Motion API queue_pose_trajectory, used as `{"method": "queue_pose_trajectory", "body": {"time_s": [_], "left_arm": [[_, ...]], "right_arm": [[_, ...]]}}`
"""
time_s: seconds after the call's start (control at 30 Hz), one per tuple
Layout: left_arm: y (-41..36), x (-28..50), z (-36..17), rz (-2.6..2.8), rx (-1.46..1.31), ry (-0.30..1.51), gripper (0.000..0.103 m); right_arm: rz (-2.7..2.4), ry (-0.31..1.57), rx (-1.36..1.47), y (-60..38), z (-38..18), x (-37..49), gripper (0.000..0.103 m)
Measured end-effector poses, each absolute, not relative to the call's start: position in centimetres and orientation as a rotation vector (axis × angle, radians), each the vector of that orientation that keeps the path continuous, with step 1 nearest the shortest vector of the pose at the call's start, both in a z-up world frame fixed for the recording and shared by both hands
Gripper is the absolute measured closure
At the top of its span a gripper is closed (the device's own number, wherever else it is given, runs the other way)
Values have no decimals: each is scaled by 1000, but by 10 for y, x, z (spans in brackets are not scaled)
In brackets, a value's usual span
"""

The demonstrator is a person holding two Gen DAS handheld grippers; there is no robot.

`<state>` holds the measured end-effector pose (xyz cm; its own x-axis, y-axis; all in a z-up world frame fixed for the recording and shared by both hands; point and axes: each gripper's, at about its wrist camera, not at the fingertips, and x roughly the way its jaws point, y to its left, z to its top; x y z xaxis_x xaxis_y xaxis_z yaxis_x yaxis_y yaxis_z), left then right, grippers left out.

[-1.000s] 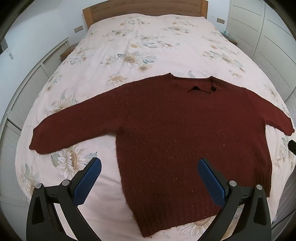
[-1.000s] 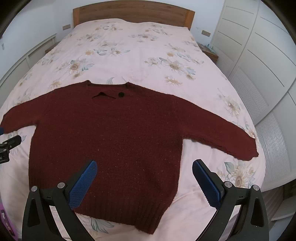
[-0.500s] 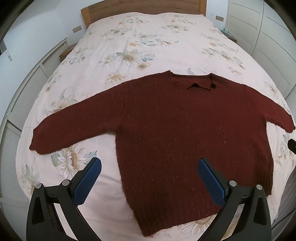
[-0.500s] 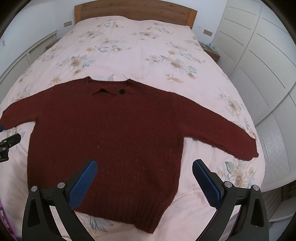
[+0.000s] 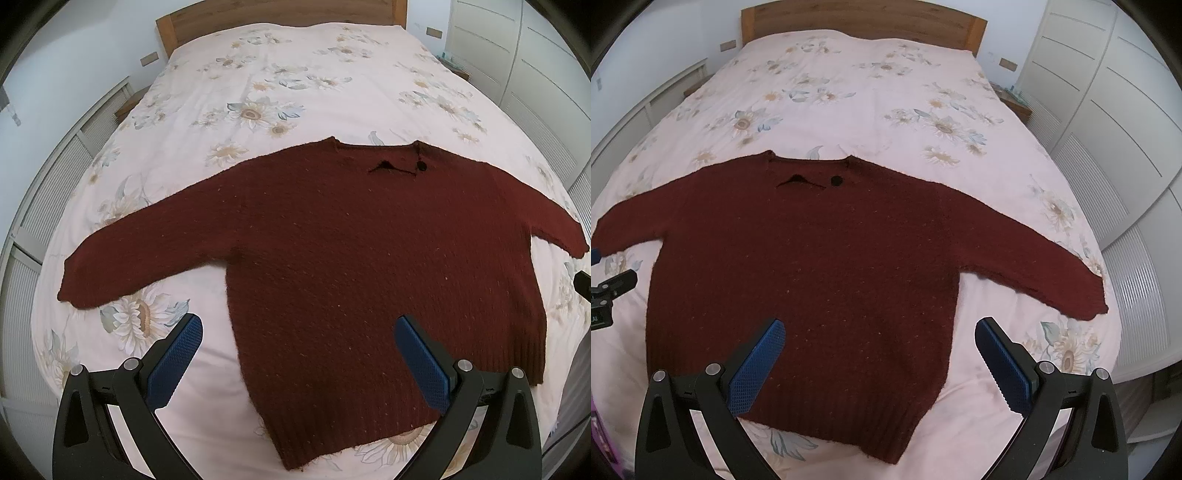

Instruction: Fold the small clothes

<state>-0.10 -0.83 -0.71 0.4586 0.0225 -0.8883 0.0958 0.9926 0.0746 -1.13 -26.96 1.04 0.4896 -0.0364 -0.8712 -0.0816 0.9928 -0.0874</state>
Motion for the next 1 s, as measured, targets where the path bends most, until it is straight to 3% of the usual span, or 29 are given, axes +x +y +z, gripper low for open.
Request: {"method": "queue_pose_trajectory", "body": {"time_s": [1.0], "left_arm": [[-13, -1, -11, -57, 129, 1098, 1]], "right_arm": [[33, 1069, -140, -264, 10, -10, 1]]}}
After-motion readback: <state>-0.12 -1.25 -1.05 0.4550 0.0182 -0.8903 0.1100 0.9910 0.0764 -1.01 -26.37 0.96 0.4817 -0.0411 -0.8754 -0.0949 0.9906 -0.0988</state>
